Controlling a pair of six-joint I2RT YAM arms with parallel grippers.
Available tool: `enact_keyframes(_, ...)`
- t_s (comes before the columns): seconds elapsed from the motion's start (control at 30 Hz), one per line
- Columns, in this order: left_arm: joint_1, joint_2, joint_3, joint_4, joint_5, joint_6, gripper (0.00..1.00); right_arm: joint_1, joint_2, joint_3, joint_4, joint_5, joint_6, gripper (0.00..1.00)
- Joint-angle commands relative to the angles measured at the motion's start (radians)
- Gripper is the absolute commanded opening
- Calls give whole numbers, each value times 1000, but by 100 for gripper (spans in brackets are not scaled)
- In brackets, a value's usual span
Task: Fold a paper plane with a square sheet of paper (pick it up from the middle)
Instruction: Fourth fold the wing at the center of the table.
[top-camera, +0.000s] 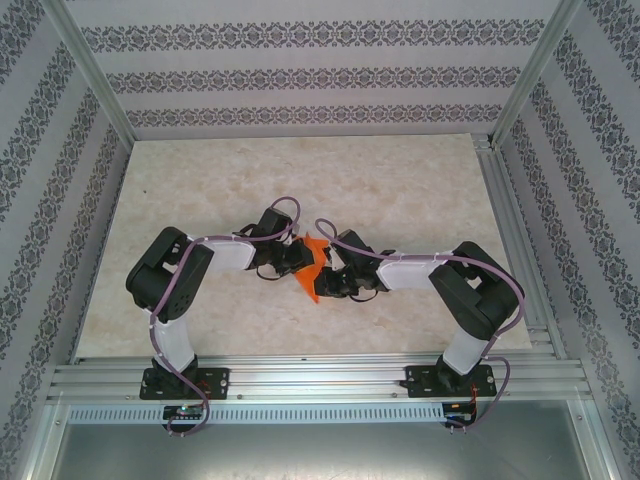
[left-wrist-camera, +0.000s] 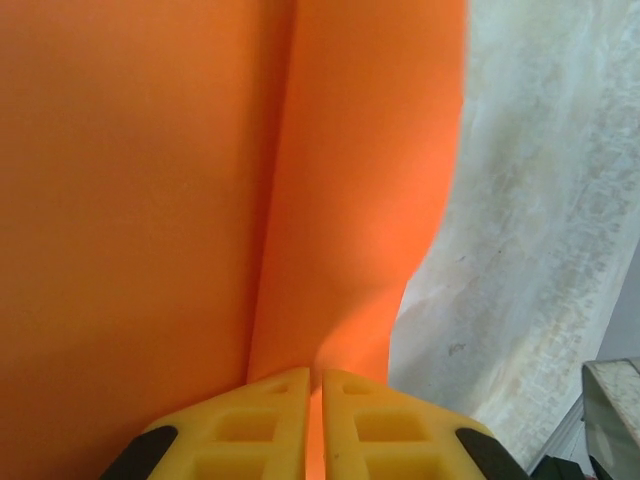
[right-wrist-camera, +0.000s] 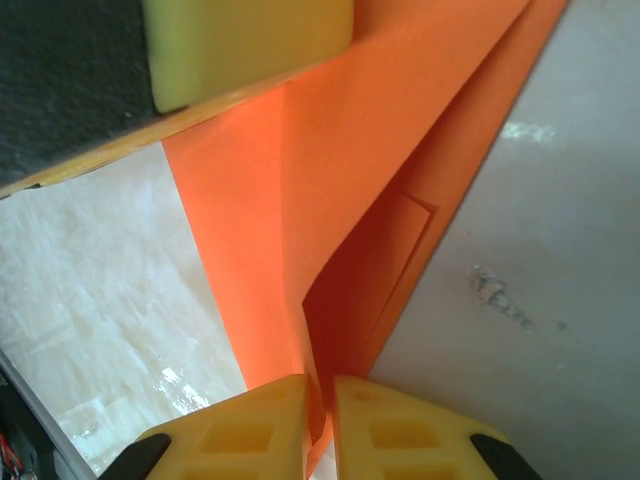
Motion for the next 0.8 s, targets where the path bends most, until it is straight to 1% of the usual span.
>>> enact_keyframes(0.0, -11, 25, 15, -6, -18, 17, 14, 10, -29, 22, -59, 67, -21, 15)
enact_keyframes(0.07, -13, 27, 17, -14, -20, 24, 14, 12, -51, 28, -82, 75, -28, 16)
enact_keyframes(0.23, -13, 29, 22, -24, -19, 34, 14, 17, -161, 15, -68, 71, -8, 19)
enact_keyframes(0.3, -12, 30, 24, -26, -20, 37, 13, 18, -177, 12, -57, 63, 5, 18)
enact_keyframes(0.37, -12, 31, 23, -27, -18, 39, 14, 20, -175, 2, -25, 47, 22, 17)
enact_keyframes(0.6, -12, 31, 23, -32, -13, 47, 14, 34, -105, -12, 104, -39, 88, 10)
enact_keyframes(0.77, -12, 33, 28, -29, -3, 52, 14, 33, -62, -10, 73, 19, 85, 9)
